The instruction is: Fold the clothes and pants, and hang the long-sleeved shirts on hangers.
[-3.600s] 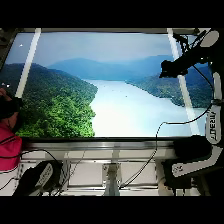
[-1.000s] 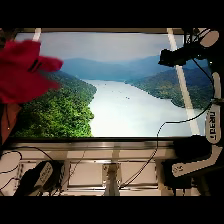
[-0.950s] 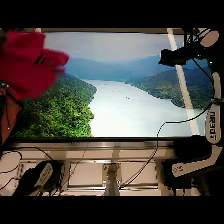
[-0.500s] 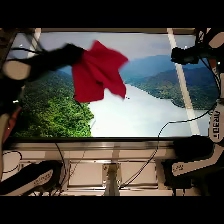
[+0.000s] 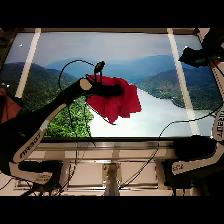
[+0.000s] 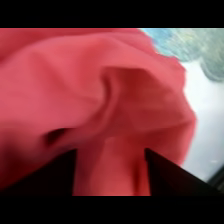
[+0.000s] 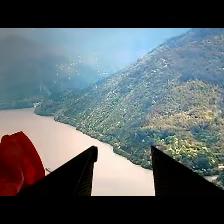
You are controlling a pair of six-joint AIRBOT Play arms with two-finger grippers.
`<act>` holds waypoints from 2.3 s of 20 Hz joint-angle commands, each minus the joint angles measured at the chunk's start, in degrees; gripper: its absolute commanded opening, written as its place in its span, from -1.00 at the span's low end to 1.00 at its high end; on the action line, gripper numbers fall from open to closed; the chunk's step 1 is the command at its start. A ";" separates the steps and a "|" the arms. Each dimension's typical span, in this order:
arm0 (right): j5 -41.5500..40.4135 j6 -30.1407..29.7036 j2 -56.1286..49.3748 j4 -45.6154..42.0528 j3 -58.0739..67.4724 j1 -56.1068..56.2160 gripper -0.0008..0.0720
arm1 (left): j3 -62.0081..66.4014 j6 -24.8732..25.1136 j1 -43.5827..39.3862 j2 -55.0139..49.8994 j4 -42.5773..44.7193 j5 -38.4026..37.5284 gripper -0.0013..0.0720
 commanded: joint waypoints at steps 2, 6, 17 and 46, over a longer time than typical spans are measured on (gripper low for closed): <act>1.66 -0.07 -0.70 4.07 -0.02 0.11 -0.03 | 0.04 0.00 8.70 4.72 0.00 -3.28 0.12; 5.44 -0.63 -0.72 4.50 -0.02 0.17 -0.94 | 0.02 3.80 16.26 12.57 0.04 -11.98 -0.74; 9.33 -18.34 20.79 34.51 -48.41 3.21 -0.96 | -27.17 -4.02 16.63 22.91 4.74 -17.73 -0.91; -30.36 -7.50 26.51 38.10 -71.71 24.81 0.27 | -36.30 -17.03 6.45 13.90 -10.75 23.96 -0.45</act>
